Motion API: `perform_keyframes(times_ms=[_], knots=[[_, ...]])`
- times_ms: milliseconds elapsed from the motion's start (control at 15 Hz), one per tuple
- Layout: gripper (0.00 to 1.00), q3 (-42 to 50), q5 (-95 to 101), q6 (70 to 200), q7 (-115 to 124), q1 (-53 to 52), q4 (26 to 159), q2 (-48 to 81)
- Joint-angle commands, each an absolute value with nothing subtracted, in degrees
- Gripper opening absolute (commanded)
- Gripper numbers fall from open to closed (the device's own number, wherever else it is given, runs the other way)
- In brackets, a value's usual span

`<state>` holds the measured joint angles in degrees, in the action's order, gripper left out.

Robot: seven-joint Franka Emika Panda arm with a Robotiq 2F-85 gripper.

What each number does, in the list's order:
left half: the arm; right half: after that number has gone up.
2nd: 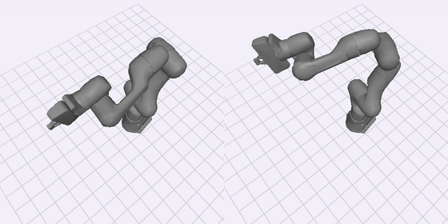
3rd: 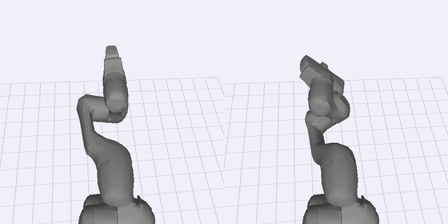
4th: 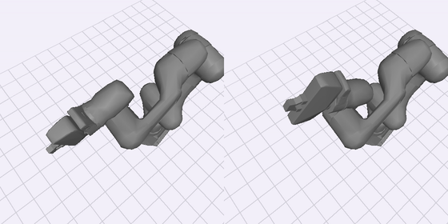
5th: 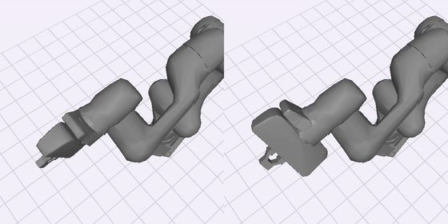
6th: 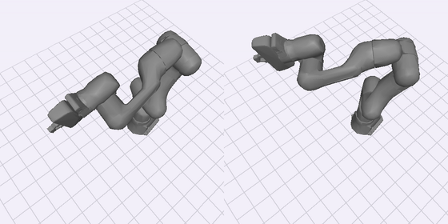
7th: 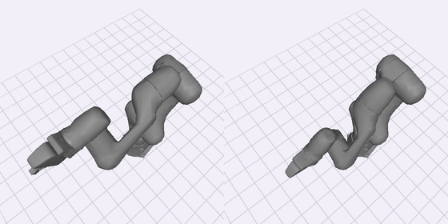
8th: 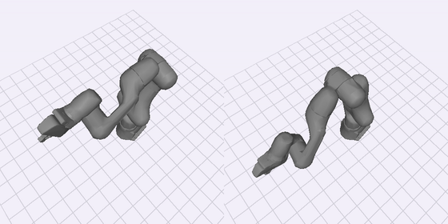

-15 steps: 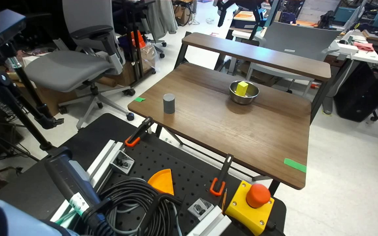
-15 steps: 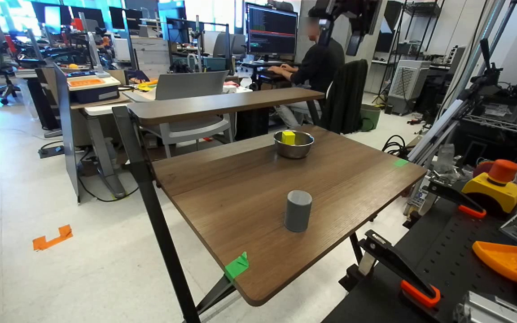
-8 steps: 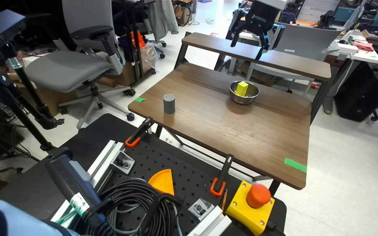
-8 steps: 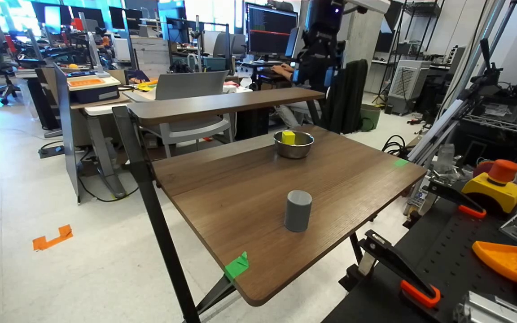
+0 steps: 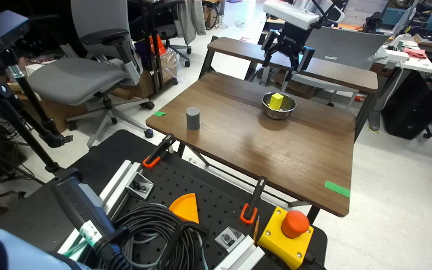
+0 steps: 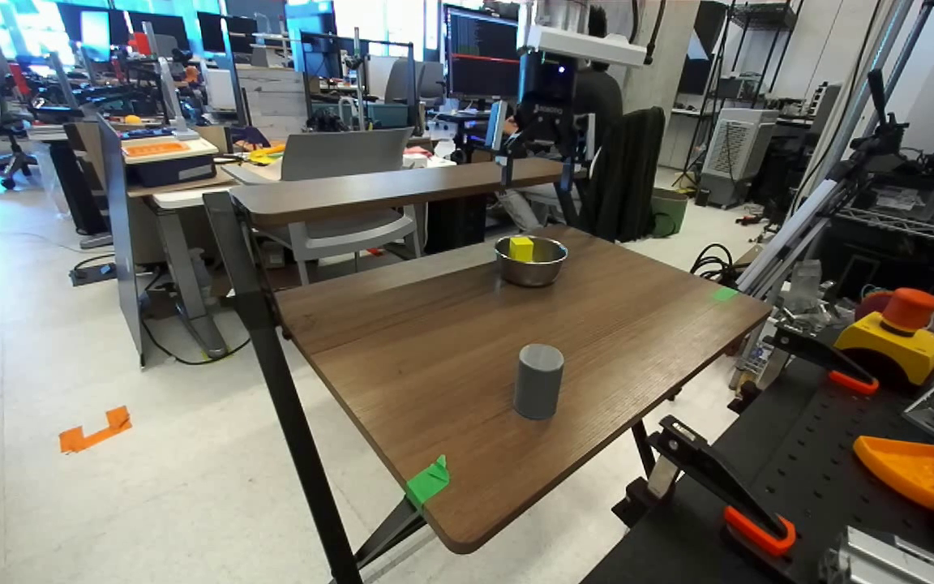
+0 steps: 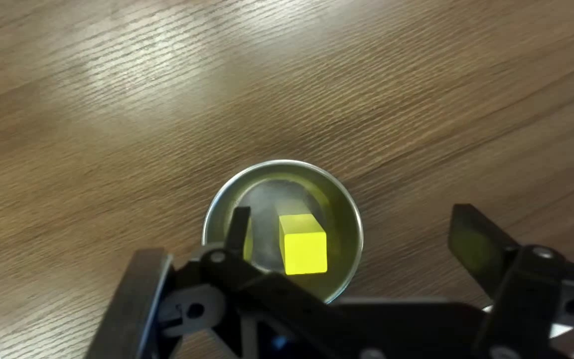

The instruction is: Put the yellow block on the table

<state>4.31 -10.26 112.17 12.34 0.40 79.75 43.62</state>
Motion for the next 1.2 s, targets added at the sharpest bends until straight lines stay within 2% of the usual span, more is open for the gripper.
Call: perform_keyframes(times_ms=[0, 1133], knots=[[1.0, 4.4, -8.9, 108.9, 16.4, 0.7, 70.4, 50.0], [1.0, 5.9, -4.8, 103.3, 23.4, 0.8, 52.7, 65.2]])
